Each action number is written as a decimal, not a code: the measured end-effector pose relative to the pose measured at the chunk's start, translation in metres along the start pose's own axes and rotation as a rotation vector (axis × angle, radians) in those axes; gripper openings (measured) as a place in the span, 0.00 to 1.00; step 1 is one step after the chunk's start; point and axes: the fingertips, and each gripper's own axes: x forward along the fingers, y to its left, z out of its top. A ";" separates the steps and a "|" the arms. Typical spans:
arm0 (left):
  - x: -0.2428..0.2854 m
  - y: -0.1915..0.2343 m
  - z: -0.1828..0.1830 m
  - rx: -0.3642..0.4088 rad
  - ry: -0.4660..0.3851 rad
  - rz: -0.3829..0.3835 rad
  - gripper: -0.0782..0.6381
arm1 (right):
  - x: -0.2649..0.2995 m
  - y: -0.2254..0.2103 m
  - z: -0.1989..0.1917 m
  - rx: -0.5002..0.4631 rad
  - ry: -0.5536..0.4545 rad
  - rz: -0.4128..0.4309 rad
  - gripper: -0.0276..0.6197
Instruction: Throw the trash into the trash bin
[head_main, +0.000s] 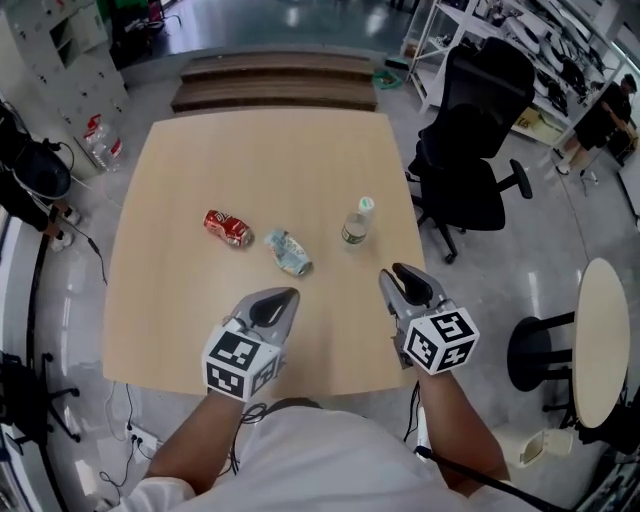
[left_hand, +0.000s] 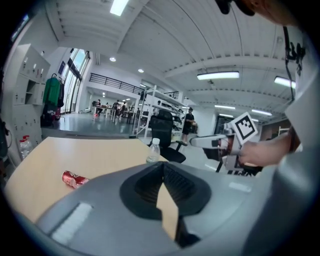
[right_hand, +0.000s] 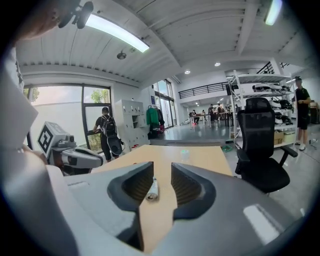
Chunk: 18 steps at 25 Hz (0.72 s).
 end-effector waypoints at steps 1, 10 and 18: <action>0.003 0.004 0.000 0.001 0.005 -0.006 0.12 | 0.008 -0.004 0.002 -0.005 0.002 -0.013 0.22; 0.035 0.030 0.006 0.020 0.039 -0.050 0.12 | 0.072 -0.042 0.009 -0.024 0.017 -0.118 0.27; 0.043 0.033 -0.002 0.012 0.073 -0.092 0.12 | 0.118 -0.065 -0.007 -0.038 0.071 -0.186 0.36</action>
